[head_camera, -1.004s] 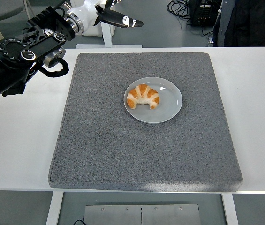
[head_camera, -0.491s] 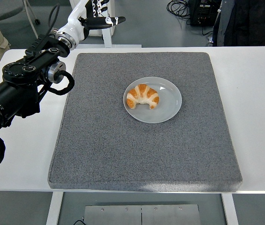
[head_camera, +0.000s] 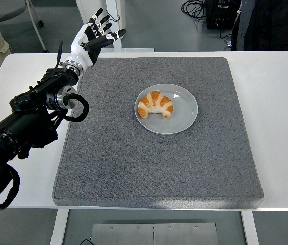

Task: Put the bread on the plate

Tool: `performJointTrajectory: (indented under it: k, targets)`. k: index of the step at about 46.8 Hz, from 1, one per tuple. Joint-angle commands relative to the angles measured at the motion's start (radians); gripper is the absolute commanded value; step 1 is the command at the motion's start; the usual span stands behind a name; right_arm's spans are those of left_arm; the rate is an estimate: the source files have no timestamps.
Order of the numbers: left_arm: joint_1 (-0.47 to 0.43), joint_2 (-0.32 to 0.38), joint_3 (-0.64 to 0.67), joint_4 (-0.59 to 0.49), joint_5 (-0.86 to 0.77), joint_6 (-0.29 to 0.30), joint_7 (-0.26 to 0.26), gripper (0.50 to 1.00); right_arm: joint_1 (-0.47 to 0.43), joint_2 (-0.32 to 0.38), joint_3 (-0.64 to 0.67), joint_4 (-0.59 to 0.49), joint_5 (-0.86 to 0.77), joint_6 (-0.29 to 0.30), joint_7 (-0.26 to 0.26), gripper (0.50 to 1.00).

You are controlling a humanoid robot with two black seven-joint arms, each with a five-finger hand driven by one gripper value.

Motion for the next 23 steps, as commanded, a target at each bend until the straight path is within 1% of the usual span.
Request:
performJointTrajectory:
  k: [1, 8, 11, 23]
  targets:
    - [0.008, 0.000, -0.029, 0.004, -0.009, -0.010, 0.005, 0.981, 0.001, 0.000, -0.001, 0.002, 0.002, 0.001, 0.000, 1.000]
    - [0.026, 0.000, -0.098, 0.020, -0.011, -0.026, 0.045, 0.983, -0.001, 0.000, -0.003, -0.001, 0.002, 0.001, 0.000, 1.000]
    - [0.031, 0.000, -0.119, 0.020, -0.011, -0.029, 0.045, 0.983, -0.002, 0.000, -0.006, 0.000, 0.002, 0.001, 0.000, 1.000]
    - [0.032, -0.015, -0.125, 0.020, -0.014, -0.033, 0.040, 0.983, -0.002, 0.000, -0.009, -0.001, 0.002, 0.001, -0.003, 1.000]
